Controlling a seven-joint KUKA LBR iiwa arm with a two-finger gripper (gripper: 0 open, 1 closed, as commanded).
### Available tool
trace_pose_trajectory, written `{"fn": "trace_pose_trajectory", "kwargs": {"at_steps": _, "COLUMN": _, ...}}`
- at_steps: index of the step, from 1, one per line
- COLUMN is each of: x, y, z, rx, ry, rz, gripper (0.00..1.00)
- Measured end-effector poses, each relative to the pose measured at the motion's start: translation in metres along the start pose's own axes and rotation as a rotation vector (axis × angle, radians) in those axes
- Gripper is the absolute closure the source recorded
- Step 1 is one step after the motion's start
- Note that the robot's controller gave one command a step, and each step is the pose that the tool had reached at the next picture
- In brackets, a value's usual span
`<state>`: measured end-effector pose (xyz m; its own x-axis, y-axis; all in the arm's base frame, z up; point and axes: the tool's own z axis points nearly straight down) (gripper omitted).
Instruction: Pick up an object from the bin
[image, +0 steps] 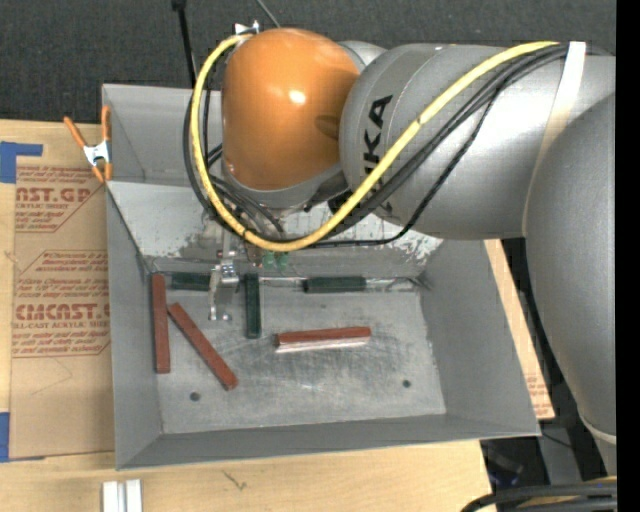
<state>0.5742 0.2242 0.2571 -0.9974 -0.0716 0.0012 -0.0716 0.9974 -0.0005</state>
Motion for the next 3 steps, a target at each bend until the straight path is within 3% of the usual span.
{"fn": "trace_pose_trajectory", "kwargs": {"at_steps": 1, "x": 0.006, "y": -0.048, "z": 0.038, "rx": -0.004, "ry": -0.009, "rz": -0.04, "gripper": 0.0}}
{"fn": "trace_pose_trajectory", "kwargs": {"at_steps": 2, "x": 0.037, "y": -0.048, "z": 0.107, "rx": -0.002, "ry": -0.005, "rz": -0.077, "gripper": 0.0}}
{"fn": "trace_pose_trajectory", "kwargs": {"at_steps": 3, "x": 0.073, "y": -0.083, "z": 0.157, "rx": -0.002, "ry": -0.001, "rz": -0.088, "gripper": 0.0}}
